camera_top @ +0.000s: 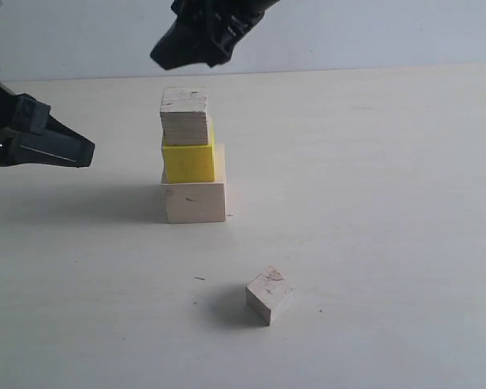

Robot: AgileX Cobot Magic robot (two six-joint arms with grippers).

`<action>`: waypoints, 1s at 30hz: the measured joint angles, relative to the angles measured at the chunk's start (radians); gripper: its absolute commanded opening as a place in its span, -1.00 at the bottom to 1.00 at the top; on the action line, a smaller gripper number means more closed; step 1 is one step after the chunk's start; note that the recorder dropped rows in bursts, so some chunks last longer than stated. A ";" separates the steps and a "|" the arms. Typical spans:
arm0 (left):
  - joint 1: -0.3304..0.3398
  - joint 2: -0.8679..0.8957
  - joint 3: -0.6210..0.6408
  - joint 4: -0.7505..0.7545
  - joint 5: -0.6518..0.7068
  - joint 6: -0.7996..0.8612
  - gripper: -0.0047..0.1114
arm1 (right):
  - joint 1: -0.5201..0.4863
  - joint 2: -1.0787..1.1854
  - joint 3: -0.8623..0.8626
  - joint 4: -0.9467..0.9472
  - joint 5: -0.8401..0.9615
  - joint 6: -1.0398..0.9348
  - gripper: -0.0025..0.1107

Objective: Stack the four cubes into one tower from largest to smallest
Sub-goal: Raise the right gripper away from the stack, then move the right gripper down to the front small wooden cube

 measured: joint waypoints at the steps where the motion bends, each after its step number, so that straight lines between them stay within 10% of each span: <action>1: 0.000 0.000 0.000 0.000 -0.002 0.000 -0.92 | 0.000 -0.021 0.000 -0.015 0.000 0.035 -0.17; 7: 0.000 0.000 0.000 0.000 -0.023 0.000 -0.92 | 0.000 -0.127 0.000 -0.155 0.004 0.296 -0.96; 18: 0.000 0.000 0.000 0.000 -0.035 0.004 -0.92 | 0.000 -0.192 0.103 -0.237 0.058 0.792 -0.96; 30: 0.000 0.000 0.066 0.000 -0.105 0.008 -0.92 | 0.000 -0.264 0.528 -0.255 0.002 0.889 -0.96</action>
